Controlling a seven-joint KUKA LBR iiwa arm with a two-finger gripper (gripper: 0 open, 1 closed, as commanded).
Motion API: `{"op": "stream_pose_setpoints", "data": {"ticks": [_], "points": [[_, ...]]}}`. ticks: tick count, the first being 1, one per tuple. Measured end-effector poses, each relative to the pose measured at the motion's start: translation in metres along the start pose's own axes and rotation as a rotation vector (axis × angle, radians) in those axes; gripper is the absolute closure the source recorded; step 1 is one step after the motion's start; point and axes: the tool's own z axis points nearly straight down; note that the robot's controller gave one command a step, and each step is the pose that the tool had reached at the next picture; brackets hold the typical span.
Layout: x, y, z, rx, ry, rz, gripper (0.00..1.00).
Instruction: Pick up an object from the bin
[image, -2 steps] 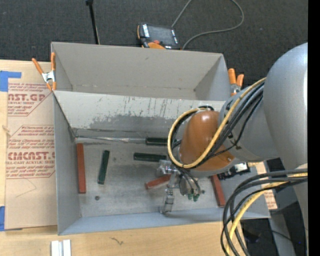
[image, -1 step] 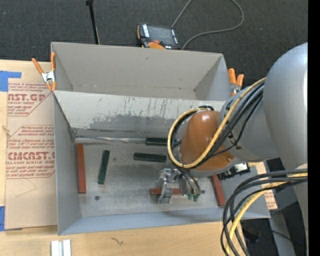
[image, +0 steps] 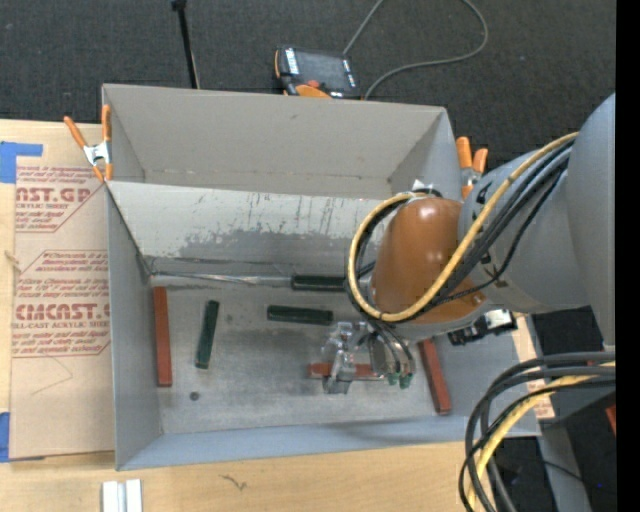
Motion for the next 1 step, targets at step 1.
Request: {"op": "stream_pose_setpoints", "data": {"ticks": [1], "points": [[-0.0001, 0.0004, -0.0116, 0.000, 0.002, 0.000, 1.00]]}}
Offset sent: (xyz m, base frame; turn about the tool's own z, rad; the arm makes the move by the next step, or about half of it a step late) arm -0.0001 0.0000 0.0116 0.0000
